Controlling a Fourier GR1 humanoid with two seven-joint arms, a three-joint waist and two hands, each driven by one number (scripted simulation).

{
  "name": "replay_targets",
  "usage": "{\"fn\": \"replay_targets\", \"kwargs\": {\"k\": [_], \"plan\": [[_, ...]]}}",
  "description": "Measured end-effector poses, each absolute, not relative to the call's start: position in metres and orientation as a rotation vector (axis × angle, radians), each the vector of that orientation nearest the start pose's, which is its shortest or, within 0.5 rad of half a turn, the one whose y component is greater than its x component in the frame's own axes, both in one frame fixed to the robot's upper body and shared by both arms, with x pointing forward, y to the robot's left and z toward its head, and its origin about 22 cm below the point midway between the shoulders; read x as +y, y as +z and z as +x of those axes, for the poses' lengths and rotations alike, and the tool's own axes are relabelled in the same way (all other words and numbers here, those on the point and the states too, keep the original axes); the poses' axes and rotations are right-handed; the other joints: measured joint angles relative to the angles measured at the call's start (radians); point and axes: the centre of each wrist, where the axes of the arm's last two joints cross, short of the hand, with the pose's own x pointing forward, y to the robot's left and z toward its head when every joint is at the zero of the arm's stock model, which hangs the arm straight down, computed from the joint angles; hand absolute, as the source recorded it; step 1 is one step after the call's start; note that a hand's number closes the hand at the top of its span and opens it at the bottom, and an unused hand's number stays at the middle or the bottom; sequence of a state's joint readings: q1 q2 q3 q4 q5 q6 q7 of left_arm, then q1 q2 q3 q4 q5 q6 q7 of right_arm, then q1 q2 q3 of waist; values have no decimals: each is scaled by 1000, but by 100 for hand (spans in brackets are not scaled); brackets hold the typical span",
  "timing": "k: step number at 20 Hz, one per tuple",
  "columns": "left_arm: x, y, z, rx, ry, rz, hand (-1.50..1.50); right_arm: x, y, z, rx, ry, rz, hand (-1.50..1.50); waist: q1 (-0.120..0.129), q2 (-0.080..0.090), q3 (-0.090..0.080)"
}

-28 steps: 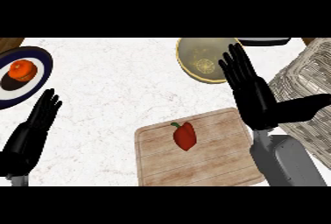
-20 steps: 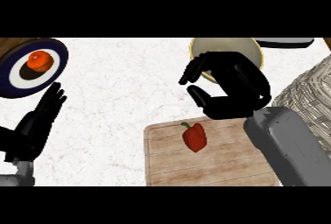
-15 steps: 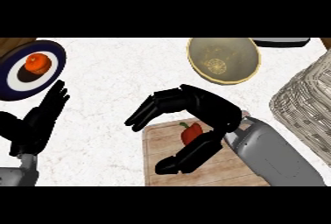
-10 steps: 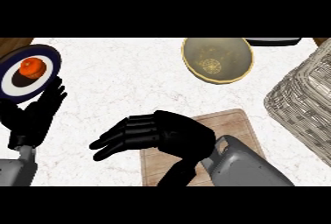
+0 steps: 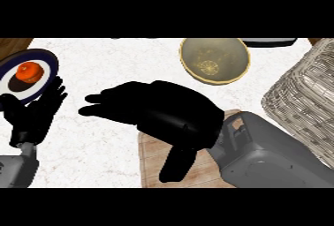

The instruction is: Pick the bell pepper from the cutting board and place it in the basket

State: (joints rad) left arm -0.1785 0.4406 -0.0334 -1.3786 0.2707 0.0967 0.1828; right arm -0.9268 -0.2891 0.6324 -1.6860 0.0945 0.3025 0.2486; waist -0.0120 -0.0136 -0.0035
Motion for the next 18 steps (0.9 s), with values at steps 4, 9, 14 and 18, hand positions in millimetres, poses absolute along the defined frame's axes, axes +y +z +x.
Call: {"fn": "replay_targets", "kwargs": {"k": [4, 9, 14, 18], "plan": [[319, 42, 290, -1375, -58, 193, 0, -59, 268, 287, -1841, 1645, -172, -150, 1, 2, 1], [318, 40, 288, -1381, -71, 193, 0, -64, 311, 304, -1645, 1757, -267, -150, 12, 7, 1], [319, 43, 291, -1382, -70, 194, 0, -81, 332, 317, -1485, 1853, -209, -150, 11, 10, 2], [312, 37, 291, -1378, -68, 194, 0, -109, 335, 326, -1454, 1836, -106, -150, 7, 10, 3]]}}
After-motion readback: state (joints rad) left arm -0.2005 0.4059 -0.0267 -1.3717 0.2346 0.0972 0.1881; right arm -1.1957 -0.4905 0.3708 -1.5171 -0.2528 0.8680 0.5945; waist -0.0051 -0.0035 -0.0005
